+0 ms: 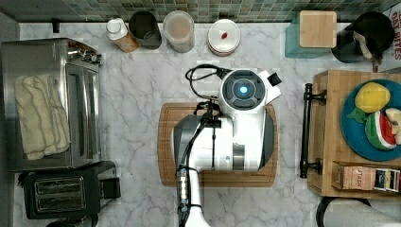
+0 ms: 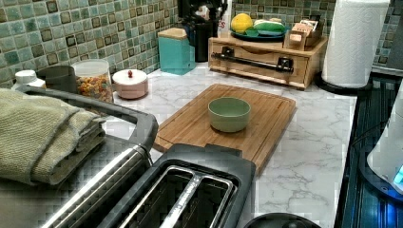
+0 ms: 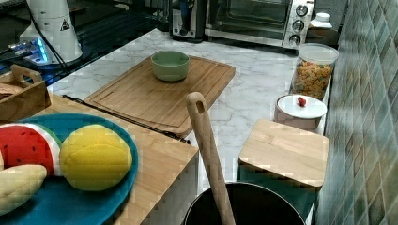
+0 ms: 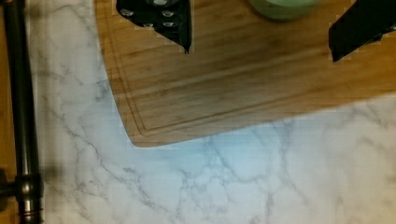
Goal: Open the drawer.
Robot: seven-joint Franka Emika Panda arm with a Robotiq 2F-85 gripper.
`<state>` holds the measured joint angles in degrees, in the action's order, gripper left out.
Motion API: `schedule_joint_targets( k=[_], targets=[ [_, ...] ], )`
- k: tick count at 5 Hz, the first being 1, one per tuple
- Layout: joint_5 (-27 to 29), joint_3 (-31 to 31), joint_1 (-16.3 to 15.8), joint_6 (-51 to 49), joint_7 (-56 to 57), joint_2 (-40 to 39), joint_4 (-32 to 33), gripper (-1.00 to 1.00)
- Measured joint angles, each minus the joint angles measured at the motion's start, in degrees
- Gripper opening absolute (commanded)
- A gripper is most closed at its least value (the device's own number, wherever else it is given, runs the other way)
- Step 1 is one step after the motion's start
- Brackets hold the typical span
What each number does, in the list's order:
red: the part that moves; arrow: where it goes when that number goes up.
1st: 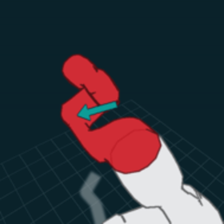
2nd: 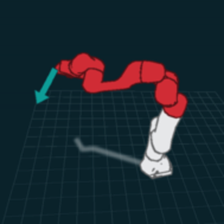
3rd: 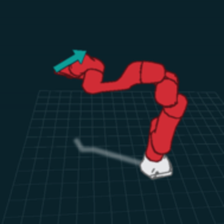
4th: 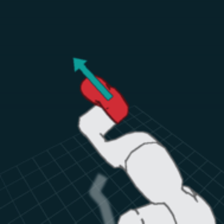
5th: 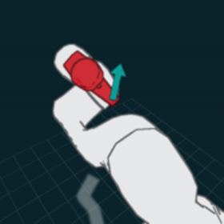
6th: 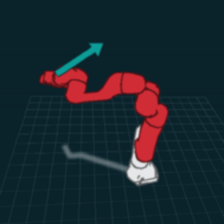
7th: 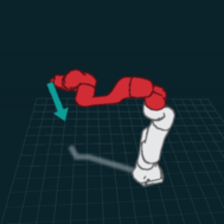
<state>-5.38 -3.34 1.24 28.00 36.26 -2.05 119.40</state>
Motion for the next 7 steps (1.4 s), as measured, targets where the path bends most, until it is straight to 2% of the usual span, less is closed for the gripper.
schedule_joint_targets(
  k=[1,2,4,5,7],
  targets=[
    [-0.01,-2.23,0.94,1.71,8.73,-0.37,1.01,1.0],
    [-0.6,-4.19,3.22,8.03,11.75,-1.08,1.12,1.0],
    [-1.92,-6.28,9.64,12.2,13.29,-1.38,1.68,1.0],
    [-3.28,-7.35,11.36,12.37,14.88,-1.53,1.79,1.0],
    [-3.71,-7.45,11.96,19.02,21.77,-3.54,1.9,1.0]
  ],
)
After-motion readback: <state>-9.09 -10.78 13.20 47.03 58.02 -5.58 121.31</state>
